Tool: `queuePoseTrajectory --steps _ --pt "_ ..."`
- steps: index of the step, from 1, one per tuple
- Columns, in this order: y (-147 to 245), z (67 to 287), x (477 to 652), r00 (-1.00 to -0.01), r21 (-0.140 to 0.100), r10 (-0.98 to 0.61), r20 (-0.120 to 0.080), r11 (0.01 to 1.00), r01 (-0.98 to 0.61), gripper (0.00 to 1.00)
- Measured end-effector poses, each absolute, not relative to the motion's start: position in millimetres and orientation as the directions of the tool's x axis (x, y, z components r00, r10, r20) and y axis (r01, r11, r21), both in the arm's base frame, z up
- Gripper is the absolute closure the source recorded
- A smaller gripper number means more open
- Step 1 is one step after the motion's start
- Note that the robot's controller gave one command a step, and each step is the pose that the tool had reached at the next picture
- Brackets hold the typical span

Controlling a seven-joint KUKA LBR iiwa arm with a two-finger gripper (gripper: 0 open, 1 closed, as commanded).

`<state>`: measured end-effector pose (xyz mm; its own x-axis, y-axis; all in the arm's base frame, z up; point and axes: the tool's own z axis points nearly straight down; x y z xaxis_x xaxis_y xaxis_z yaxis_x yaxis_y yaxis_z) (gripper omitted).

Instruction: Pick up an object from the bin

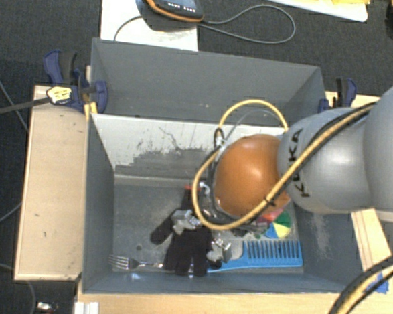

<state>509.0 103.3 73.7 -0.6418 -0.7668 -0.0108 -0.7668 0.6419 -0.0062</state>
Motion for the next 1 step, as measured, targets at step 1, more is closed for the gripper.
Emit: queuePoseTrajectory --steps 1 --pt "109.1 70.9 517.8 -0.189 -0.012 -0.982 -0.011 0.189 -0.982 1.0"
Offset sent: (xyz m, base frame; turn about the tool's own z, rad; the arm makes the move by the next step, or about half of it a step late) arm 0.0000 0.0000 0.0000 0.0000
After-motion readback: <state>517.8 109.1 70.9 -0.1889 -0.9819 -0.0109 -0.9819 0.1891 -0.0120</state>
